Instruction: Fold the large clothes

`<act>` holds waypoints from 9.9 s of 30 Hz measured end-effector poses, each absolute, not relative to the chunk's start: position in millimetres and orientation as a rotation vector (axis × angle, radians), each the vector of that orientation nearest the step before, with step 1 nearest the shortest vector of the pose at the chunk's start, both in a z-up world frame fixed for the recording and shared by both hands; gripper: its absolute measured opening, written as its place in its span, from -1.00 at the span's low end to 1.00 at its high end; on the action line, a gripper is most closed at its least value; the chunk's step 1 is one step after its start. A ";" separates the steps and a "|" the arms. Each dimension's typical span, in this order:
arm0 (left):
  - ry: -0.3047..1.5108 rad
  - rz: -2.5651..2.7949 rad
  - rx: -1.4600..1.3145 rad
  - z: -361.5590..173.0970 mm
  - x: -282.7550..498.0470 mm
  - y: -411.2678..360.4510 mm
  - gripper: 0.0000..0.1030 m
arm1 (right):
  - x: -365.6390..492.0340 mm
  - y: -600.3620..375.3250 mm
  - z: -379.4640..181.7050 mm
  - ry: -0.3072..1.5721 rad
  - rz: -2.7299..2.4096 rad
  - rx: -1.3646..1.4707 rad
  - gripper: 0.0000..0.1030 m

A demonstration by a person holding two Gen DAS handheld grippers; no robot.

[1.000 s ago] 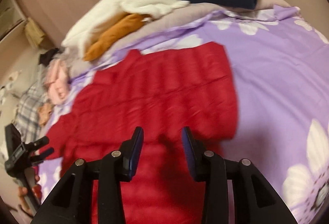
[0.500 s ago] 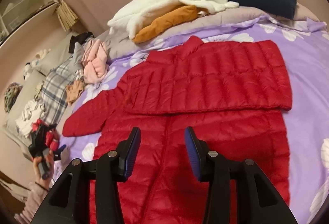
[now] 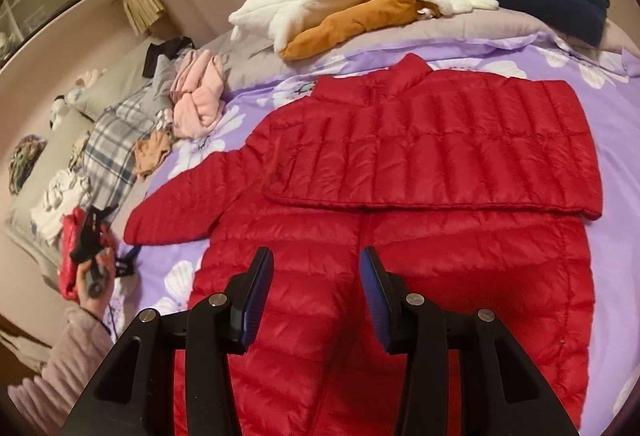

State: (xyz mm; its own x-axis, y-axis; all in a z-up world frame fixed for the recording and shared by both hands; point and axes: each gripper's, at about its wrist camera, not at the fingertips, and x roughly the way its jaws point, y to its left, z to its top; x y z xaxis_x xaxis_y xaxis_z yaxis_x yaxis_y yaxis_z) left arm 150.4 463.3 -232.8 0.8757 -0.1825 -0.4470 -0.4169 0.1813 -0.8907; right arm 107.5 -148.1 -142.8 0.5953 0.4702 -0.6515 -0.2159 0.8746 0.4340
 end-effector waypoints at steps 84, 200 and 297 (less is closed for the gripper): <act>0.868 -0.156 -0.375 -147.0 236.5 168.0 0.68 | 213.7 -203.8 -129.6 0.742 0.134 0.332 -0.68; 1.111 -0.414 -0.596 -214.1 28.6 162.6 0.99 | -2.6 -322.4 -203.4 0.956 0.174 0.536 0.12; 0.993 -0.561 -0.800 -82.5 125.6 152.9 -0.73 | 38.6 -295.0 -76.3 0.629 0.473 0.653 -0.74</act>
